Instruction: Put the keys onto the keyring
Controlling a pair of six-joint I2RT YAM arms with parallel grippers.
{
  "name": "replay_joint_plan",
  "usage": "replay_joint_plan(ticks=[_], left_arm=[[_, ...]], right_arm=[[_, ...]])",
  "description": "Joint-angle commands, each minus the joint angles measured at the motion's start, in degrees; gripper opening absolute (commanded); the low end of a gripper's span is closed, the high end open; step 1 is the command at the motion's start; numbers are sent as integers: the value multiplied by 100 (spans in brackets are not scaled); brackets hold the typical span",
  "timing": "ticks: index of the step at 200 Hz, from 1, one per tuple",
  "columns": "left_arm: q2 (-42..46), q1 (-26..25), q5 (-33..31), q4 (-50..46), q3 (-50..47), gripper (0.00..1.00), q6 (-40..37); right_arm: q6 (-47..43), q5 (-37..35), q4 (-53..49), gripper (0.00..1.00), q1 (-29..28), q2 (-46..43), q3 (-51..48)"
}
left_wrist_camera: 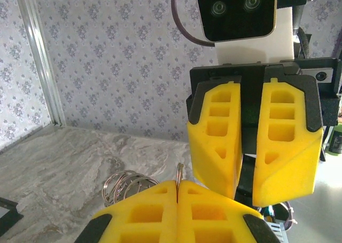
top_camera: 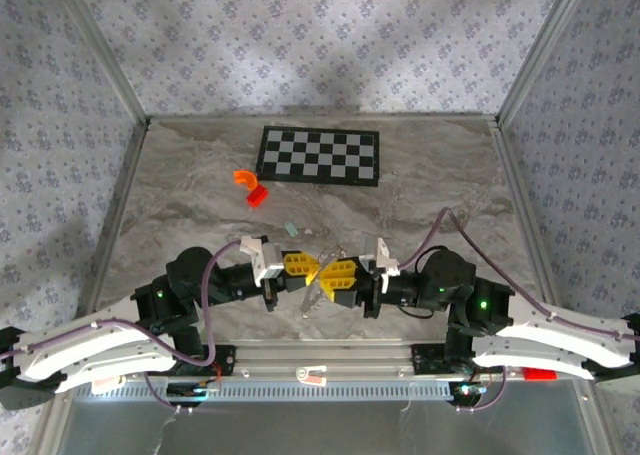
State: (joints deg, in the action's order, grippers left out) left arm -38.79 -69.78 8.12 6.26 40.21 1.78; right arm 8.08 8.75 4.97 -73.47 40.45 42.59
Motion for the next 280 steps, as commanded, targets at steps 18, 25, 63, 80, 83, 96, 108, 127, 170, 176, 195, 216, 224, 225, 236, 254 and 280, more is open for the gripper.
replay_joint_plan(ticks=[18, 25, 63, 80, 83, 96, 108, 127, 170, 176, 195, 216, 224, 225, 236, 254, 280], left_arm=[[71, -27, 105, 608, -21, 0, 85], [102, -36, 143, 641, -31, 0, 99], [352, -30, 383, 814, -145, 0, 188], [406, -34, 535, 864, -147, 0, 234], [407, -29, 555, 873, -148, 0, 241], [410, -32, 617, 914, -139, 0, 277], [407, -36, 659, 952, -127, 0, 301], [398, -28, 724, 1018, -128, 0, 323], [373, -35, 822, 1181, -140, 0, 393], [367, -29, 829, 1182, -131, 0, 406], [346, -34, 823, 1167, -112, 0, 393], [315, -32, 814, 1146, -90, 0, 369], [302, -35, 814, 1138, -81, 0, 359], [302, -36, 814, 1139, -77, 0, 359], [276, -31, 814, 1132, -62, 0, 351], [238, -28, 831, 1108, -55, 0, 349], [205, -28, 849, 1108, -37, 0, 337]], right_arm=[[-152, -40, -197, 16, -131, -217, 140], [-172, -96, -239, 16, -132, -370, 120], [-309, -552, -564, 22, -132, -1175, 12], [-333, -735, -753, 23, -132, -1247, 62], [-333, -747, -782, 24, -132, -1238, 84], [-337, -716, -837, 27, -132, -1158, 136], [-349, -678, -859, 32, -132, -1049, 182], [-414, -674, -864, 34, -132, -922, 212], [-552, -560, -720, 33, -134, -760, 238], [-569, -551, -702, 33, -132, -744, 238], [-583, -496, -643, 33, -134, -690, 231], [-603, -395, -559, 36, -132, -614, 251], [-605, -371, -503, 39, -132, -586, 242], [-605, -368, -500, 39, -132, -584, 242], [-608, -312, -434, 40, -132, -536, 233], [-605, -241, -351, 40, -132, -443, 271], [-605, -137, -250, 40, -132, -354, 281]])
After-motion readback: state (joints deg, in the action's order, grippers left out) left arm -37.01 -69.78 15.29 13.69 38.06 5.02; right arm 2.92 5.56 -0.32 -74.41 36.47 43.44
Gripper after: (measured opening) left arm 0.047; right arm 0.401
